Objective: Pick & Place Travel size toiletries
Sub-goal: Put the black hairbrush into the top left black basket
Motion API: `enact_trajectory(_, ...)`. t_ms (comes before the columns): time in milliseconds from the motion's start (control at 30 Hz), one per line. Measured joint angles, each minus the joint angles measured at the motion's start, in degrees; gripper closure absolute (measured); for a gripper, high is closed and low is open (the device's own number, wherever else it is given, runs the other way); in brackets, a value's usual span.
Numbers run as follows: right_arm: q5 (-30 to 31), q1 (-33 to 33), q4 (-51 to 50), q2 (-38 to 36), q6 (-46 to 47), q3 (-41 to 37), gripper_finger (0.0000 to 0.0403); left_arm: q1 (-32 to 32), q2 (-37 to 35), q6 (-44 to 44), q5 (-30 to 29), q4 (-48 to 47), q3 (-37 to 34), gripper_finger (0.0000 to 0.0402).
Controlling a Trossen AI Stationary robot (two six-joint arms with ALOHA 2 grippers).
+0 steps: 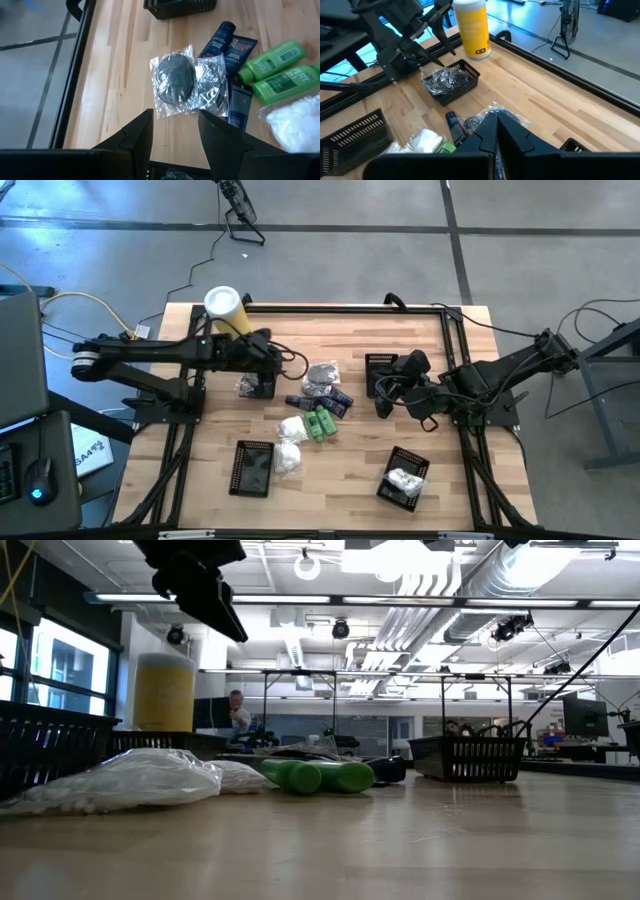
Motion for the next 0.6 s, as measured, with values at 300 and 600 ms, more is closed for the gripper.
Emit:
enact_trajectory(300, -1.65, -0.01, -0.09, 0.00, -1.25, 0.00, 0.0398, 0.00, 3.26, 1.93, -0.03, 3.11, 0.00, 0.0249)
enact_trajectory(600, -6.22, -0.01, -0.54, 0.00, -4.14, 0.00, 0.0398, 0.00, 8.56, 1.67, -0.21, 10.03, 0.00, 0.0249)
